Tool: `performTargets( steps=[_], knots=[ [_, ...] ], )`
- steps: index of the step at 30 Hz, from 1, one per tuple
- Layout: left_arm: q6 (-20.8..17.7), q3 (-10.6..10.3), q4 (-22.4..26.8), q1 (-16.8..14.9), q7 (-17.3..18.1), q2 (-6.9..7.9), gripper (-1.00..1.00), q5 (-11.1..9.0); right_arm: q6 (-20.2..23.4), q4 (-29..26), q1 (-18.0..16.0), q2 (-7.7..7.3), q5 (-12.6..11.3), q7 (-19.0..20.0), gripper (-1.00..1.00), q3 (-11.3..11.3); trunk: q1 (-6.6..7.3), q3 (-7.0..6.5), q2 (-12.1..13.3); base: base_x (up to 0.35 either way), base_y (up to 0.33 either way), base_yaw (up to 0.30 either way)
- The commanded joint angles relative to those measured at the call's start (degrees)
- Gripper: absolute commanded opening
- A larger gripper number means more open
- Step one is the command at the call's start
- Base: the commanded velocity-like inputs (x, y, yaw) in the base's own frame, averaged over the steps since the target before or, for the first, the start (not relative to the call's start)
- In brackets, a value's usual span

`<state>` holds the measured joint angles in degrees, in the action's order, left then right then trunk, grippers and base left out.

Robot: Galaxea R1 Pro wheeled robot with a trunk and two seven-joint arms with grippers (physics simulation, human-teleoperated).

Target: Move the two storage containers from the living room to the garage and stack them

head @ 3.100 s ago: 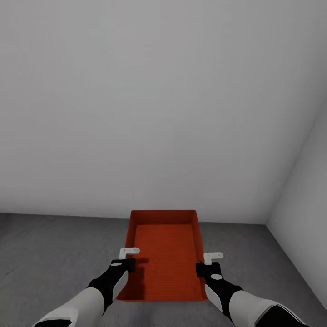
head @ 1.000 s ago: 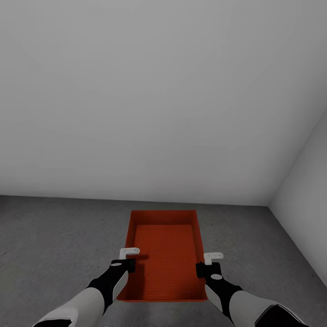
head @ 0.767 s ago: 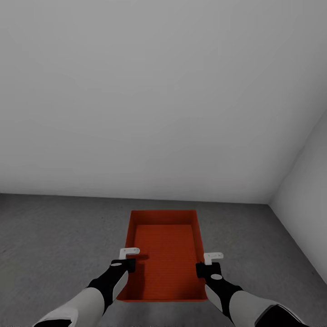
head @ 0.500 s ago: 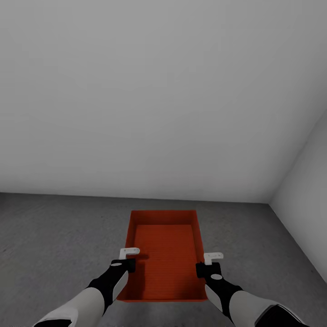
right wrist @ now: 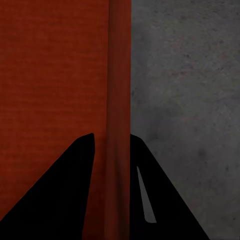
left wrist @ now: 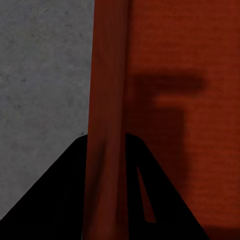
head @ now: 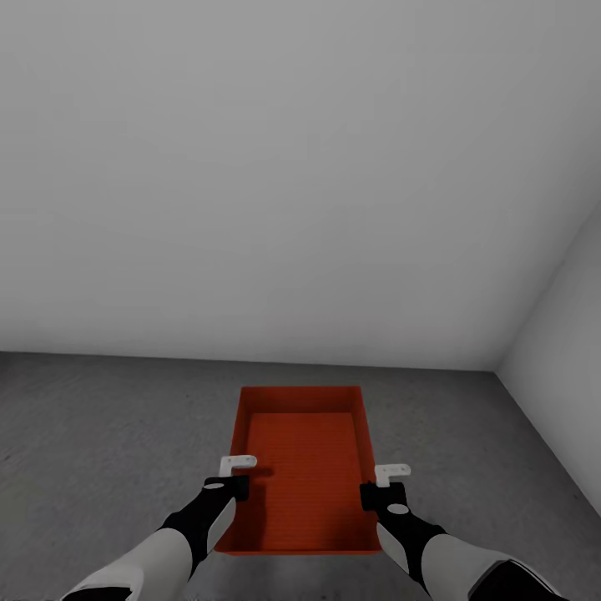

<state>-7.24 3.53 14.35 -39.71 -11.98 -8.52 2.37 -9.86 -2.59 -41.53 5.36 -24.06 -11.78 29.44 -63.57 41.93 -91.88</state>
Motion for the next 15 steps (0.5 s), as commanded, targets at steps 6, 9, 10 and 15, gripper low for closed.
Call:
performTargets(
  steps=[6,9,10,15],
  knots=[
    [0.21,-0.7,0.32,-0.02,-0.33,0.0,-1.0,0.87,-0.16,1.09,-0.04,0.0,-1.43,-0.35,-1.0,-0.52,0.01,0.58,-0.03,0.0,0.0,0.0],
    [0.21,-0.7,0.32,-0.02,-0.33,0.0,-1.0,0.86,-0.16,1.09,-0.04,0.0,-1.43,-0.36,-1.0,-0.52,0.01,0.85,-0.03,0.0,0.0,0.0],
    [0.21,-0.71,0.32,-0.02,-0.33,0.0,-1.0,0.86,-0.16,1.09,-0.04,0.0,-1.43,-0.36,-1.0,-0.52,0.01,0.95,-0.03,0.0,0.0,0.0],
    [0.21,-0.71,0.32,-0.02,-0.33,0.0,-1.0,0.86,-0.16,1.09,-0.04,0.0,-1.43,-0.35,-1.0,-0.52,0.01,1.41,-0.03,0.0,0.0,0.0]
  ],
)
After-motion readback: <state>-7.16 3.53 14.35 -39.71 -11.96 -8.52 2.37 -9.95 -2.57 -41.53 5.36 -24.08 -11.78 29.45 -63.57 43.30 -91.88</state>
